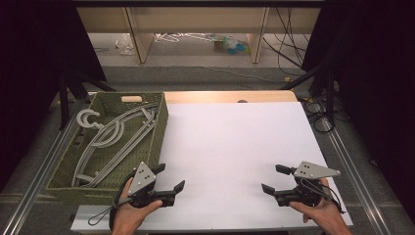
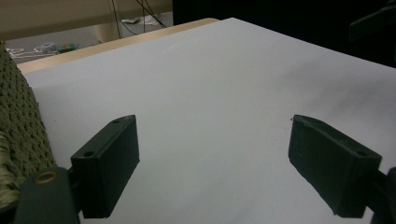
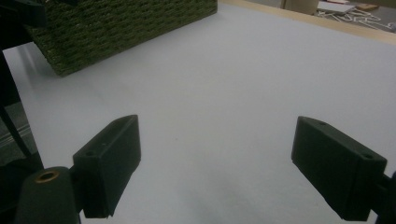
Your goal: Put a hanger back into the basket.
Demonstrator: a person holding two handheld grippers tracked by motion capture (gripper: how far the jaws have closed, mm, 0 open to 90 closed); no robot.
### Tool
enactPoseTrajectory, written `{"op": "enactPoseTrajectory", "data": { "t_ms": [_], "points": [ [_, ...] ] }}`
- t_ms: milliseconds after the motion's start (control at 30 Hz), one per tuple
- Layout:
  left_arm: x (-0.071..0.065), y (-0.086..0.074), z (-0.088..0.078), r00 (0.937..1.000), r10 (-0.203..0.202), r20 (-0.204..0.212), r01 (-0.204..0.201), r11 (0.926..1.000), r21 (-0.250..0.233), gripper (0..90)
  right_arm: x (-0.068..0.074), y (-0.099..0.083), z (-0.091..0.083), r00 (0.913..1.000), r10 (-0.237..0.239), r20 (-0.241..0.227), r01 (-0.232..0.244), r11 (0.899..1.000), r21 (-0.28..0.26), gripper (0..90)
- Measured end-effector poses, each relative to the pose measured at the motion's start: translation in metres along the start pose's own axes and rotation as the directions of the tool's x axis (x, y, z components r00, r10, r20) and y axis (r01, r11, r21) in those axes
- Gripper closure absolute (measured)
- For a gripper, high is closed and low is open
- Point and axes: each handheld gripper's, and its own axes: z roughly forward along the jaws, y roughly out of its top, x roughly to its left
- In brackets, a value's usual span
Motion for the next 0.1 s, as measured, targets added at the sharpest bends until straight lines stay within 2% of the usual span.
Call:
{"op": "enactPoseTrajectory", "data": {
  "t_ms": [33, 100],
  "points": [
    [-0.0009, -0.0003, 0.0002, 0.9998, -0.021, -0.003, 0.021, 0.9998, -0.004, 16.3, -0.0001, -0.0002, 0.0, 1.0, 0.001, 0.0, -0.001, 1.0, 0.001, 16.3],
    [-0.0003, -0.0004, 0.0002, 0.9998, -0.02, 0.001, 0.02, 0.9998, -0.008, 16.3, -0.0001, -0.0001, 0.0001, 0.9999, 0.011, -0.008, -0.011, 1.0, 0.002, 16.3]
  ]
}}
